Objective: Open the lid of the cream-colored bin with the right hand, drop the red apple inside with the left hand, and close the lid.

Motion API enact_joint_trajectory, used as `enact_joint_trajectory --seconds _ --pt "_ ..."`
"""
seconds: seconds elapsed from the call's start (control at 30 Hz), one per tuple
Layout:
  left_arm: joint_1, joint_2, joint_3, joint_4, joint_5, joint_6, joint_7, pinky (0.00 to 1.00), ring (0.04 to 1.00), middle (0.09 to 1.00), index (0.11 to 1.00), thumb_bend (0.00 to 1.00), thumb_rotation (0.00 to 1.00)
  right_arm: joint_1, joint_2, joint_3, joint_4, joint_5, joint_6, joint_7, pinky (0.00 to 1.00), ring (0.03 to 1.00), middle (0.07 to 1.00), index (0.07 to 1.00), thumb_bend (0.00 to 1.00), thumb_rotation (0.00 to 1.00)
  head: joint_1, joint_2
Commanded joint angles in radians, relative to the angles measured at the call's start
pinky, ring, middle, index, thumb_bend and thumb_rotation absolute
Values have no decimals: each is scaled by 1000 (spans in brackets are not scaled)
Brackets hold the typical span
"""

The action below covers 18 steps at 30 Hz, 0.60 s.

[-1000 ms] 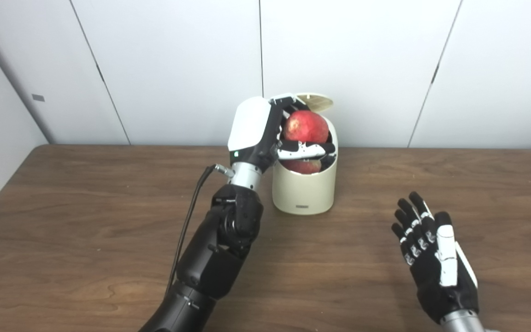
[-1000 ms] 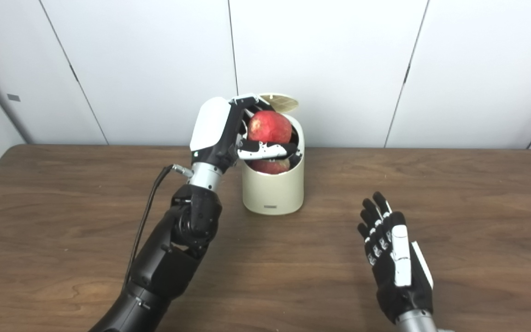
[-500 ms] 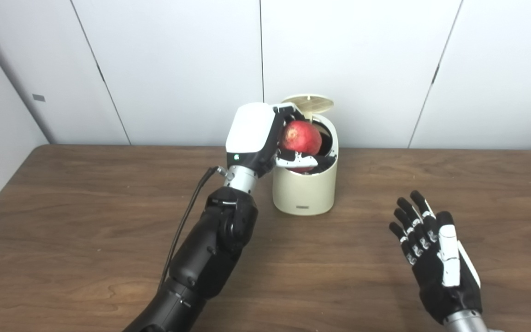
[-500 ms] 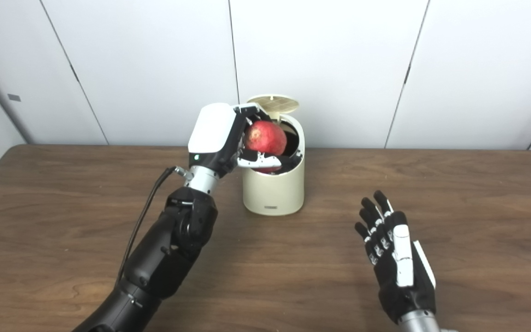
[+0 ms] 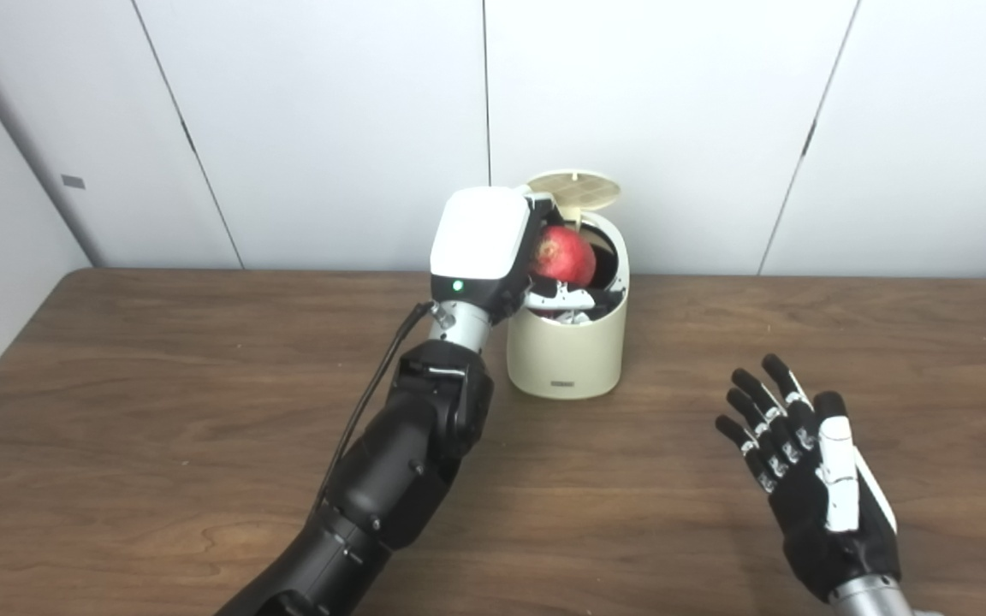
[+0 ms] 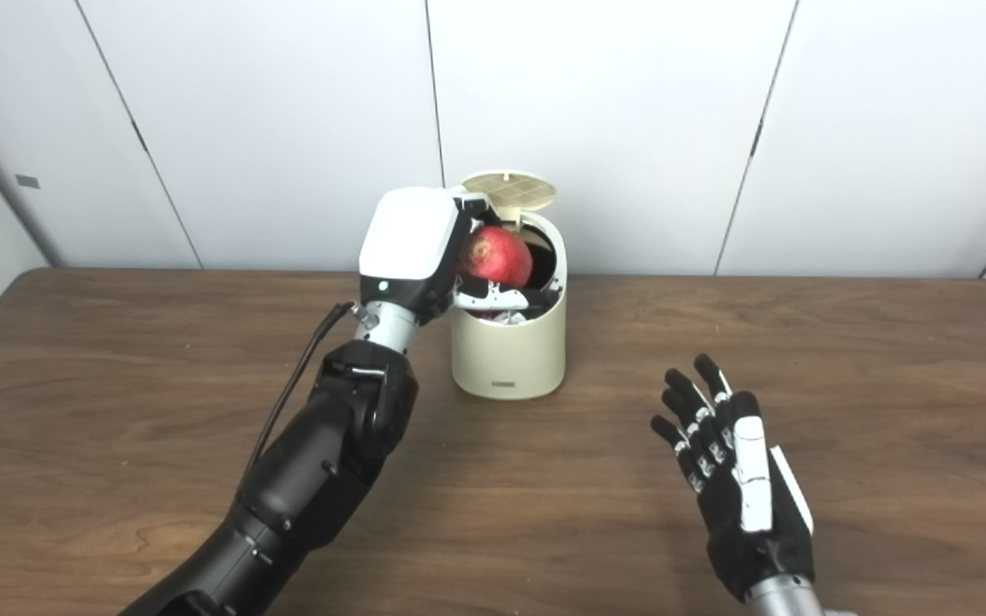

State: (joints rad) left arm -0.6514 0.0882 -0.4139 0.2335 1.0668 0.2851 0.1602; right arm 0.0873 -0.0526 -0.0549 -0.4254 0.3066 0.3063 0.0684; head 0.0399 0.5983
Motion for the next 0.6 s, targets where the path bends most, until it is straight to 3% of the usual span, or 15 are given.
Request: enact_joint_trajectory --seconds 0.0,0.07,0.1,0.17,0.3,0.57 --pt "-40 11 -5 -9 21 28 -38 552 663 682 495 524 59 -11 -5 2 -46 8 -15 10 870 928 899 960 519 946 1 -1" --pt "-42 13 -9 -11 24 40 -56 553 667 685 495 524 60 -12 -7 5 -46 4 -16 10 865 923 892 956 515 946 3 0" --pt "-42 13 -10 -12 25 46 -63 555 676 696 594 748 61 -13 -8 6 -45 3 -18 12 857 917 883 953 516 946 3 0" --pt "-41 15 -10 -16 26 52 -77 561 685 711 661 872 62 -13 -9 5 -45 7 -20 13 856 913 877 951 513 947 3 1" --pt "-39 16 -5 -31 8 56 -109 616 736 756 717 906 61 -13 -8 4 -47 3 -17 8 844 905 870 943 506 942 -1 -1" --pt "-37 13 -7 -32 -4 64 -121 641 760 778 719 929 91 -13 -7 5 -37 -7 -34 13 835 894 860 931 492 936 -1 -4"
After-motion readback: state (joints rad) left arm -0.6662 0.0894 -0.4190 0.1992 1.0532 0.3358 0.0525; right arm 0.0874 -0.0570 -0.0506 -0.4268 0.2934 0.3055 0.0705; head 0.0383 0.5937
